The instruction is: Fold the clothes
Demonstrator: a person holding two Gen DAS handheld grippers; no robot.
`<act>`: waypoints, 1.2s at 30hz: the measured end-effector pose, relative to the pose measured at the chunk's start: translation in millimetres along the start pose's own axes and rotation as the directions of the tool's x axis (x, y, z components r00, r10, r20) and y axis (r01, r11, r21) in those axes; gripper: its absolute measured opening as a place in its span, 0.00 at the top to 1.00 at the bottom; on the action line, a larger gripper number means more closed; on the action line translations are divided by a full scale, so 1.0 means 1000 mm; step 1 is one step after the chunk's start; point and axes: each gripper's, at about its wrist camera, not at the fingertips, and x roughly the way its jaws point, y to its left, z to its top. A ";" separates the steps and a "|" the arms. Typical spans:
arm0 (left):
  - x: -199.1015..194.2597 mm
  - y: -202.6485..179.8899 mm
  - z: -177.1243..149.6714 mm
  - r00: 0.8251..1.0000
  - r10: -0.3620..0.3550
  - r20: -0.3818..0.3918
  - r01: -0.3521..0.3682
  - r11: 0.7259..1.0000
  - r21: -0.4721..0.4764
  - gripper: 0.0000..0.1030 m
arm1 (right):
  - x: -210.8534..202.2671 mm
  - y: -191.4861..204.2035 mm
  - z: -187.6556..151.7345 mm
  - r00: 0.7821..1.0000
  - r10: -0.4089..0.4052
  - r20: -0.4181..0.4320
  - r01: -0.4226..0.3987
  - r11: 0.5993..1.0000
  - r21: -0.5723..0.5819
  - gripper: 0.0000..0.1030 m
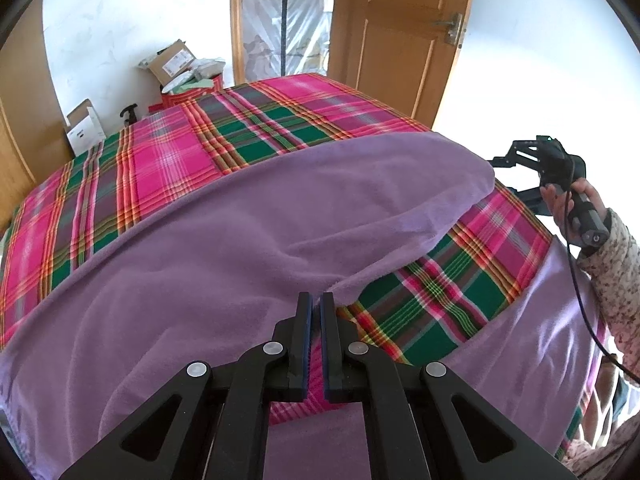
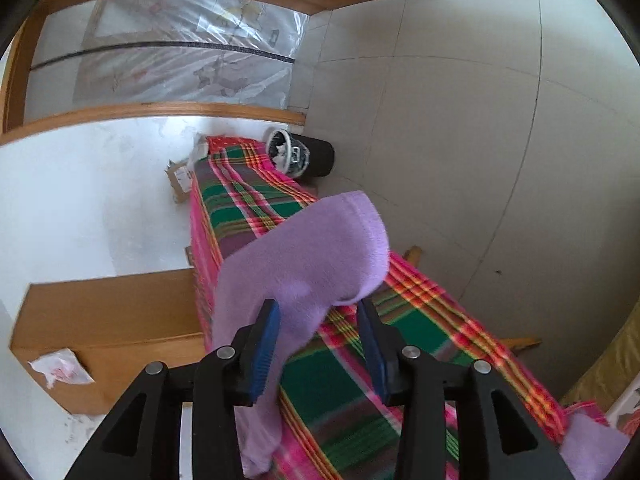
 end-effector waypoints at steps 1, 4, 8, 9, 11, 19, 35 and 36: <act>0.000 0.000 0.000 1.000 0.000 0.001 0.000 1.000 0.002 0.96 | 0.001 0.001 0.001 1.000 0.011 -0.001 -0.011 1.000 0.008 0.73; -0.002 0.001 0.001 1.000 0.002 0.010 -0.002 1.000 0.000 0.96 | -0.001 0.015 0.001 0.999 -0.006 0.039 0.008 0.998 -0.056 0.96; -0.004 0.004 0.002 1.000 0.010 0.021 -0.010 1.000 -0.004 0.96 | -0.006 0.042 0.003 0.996 -0.028 0.090 0.041 0.989 -0.140 0.97; -0.004 0.005 0.003 1.000 0.012 0.024 -0.012 1.000 -0.006 0.96 | -0.007 0.048 0.004 0.995 -0.029 0.097 0.043 0.988 -0.150 0.97; -0.006 0.008 0.006 0.999 0.017 0.037 -0.016 1.000 -0.016 0.96 | -0.006 0.061 0.006 0.992 -0.048 0.114 0.069 0.980 -0.185 0.97; -0.005 0.028 0.015 0.996 0.068 0.052 -0.064 0.995 -0.079 0.96 | 0.033 0.133 0.004 0.955 -0.231 0.185 0.291 0.847 -0.444 0.97; 0.005 0.016 0.007 1.000 0.014 0.008 -0.014 0.999 -0.047 0.86 | 0.012 0.136 0.013 0.948 -0.198 0.251 0.296 0.841 -0.454 0.71; 0.005 0.016 0.007 1.000 0.014 0.004 -0.014 0.999 -0.050 0.85 | 0.010 0.134 0.012 0.946 -0.209 0.247 0.302 0.845 -0.441 0.71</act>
